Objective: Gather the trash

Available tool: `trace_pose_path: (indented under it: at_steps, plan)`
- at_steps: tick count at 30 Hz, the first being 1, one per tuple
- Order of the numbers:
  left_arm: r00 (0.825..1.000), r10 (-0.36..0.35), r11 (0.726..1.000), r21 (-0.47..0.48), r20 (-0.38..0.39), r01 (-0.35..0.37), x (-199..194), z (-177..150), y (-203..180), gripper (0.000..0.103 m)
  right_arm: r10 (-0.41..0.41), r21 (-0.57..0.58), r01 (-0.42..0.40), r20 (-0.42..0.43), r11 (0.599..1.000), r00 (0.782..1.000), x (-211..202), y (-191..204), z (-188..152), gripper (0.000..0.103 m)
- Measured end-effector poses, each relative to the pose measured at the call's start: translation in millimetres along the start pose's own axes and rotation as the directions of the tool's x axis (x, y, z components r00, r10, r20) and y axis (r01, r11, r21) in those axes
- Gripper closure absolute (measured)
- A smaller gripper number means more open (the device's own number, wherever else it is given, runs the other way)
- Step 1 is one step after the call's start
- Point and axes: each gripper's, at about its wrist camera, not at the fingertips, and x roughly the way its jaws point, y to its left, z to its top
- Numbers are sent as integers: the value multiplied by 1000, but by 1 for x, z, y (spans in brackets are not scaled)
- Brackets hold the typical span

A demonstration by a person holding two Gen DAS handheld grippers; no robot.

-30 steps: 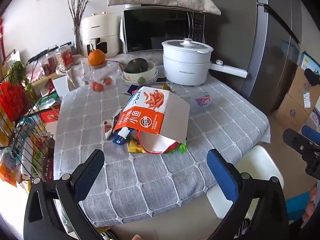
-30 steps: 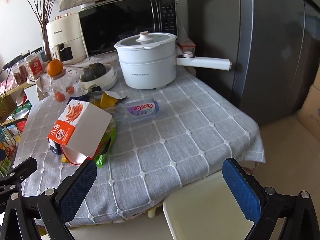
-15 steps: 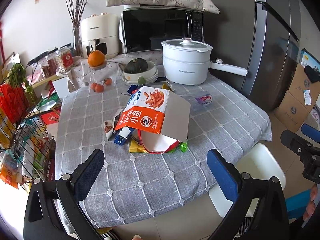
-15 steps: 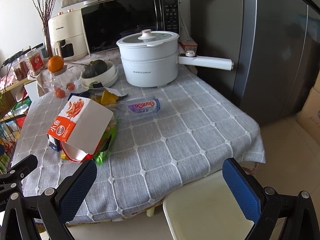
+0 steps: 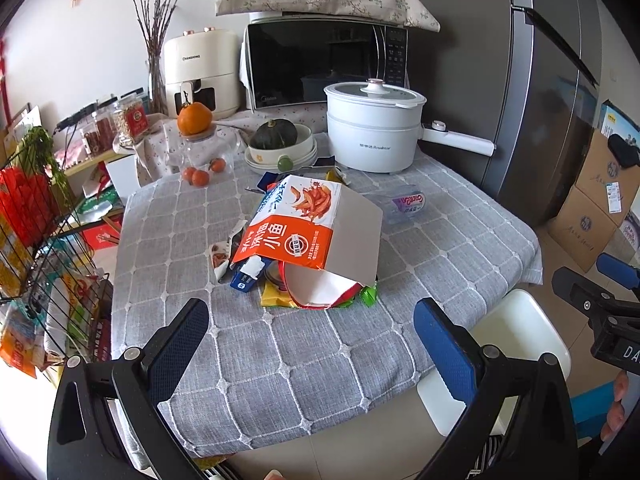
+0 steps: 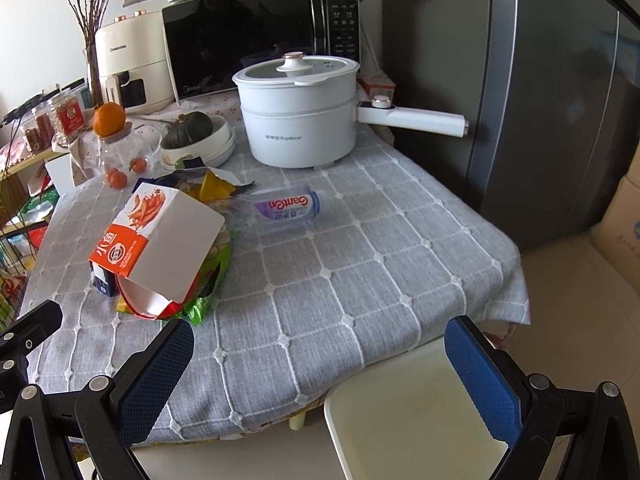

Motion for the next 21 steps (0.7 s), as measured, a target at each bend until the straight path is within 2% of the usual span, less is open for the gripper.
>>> trace_pose_path:
  at_steps: [21]
  plan:
    - [1000, -1, 1000, -9, 3, 1, -3, 1, 4, 0, -9, 16, 9, -7, 1000, 1000, 3, -2, 2, 0]
